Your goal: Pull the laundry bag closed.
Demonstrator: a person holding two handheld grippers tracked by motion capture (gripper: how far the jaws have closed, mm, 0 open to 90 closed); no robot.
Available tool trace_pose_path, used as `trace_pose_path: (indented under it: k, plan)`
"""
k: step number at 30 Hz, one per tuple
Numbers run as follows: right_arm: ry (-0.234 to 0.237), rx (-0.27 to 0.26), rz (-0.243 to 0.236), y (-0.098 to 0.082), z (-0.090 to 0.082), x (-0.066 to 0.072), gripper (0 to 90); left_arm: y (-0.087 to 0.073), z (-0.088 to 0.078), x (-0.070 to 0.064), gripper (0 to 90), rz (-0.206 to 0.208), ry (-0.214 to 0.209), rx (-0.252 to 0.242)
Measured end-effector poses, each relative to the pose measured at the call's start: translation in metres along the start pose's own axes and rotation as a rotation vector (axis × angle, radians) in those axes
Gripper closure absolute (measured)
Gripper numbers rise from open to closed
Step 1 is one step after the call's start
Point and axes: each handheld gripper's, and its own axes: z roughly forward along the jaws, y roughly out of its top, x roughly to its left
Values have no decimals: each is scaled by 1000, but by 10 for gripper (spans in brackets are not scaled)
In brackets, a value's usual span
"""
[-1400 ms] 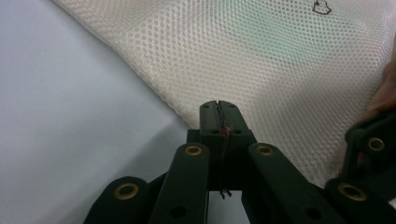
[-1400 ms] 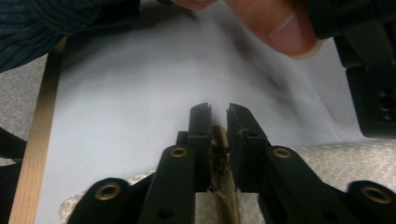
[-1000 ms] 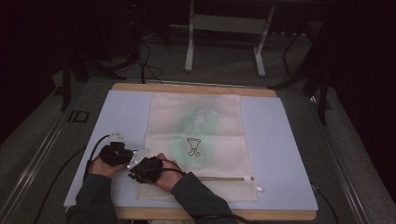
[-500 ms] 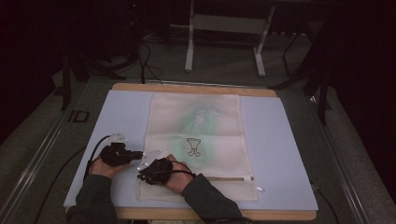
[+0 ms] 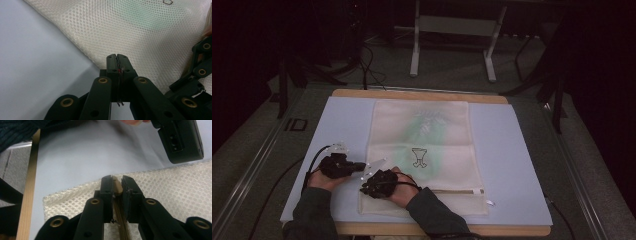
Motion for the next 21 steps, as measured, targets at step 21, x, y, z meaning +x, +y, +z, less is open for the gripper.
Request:
trace_pose_path:
  k: [21]
  plan:
    - [-19, -7, -17, -5, 1, 3, 815, -3, 7, -18, 896, 24, -29, 109]
